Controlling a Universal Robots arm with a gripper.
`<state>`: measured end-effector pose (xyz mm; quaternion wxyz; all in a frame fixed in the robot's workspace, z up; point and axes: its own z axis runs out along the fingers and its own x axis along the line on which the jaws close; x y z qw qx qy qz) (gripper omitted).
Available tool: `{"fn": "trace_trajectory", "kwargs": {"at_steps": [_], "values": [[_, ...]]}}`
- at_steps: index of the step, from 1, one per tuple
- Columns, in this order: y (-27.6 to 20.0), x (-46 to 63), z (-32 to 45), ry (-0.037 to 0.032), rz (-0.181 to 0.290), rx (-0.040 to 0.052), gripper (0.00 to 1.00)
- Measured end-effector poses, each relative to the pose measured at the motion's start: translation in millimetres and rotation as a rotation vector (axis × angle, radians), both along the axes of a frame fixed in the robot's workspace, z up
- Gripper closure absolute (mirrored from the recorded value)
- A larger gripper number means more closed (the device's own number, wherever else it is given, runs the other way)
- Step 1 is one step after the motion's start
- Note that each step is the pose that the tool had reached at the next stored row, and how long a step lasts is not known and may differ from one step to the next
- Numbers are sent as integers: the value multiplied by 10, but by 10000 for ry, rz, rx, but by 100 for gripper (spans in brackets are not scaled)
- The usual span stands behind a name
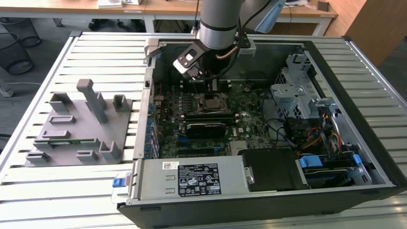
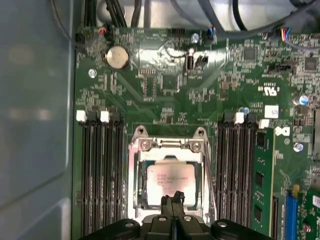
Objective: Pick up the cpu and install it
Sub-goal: 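Close the cpu cover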
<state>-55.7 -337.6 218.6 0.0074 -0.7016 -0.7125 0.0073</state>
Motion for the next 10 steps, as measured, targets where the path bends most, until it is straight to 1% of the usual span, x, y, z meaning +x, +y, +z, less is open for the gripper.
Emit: {"fn": "trace_trajectory", "kwargs": {"at_steps": [6, 10], "values": [[0, -92, -57, 0, 47, 0, 89], [0, -120, -116, 0, 73, 0, 89]]}}
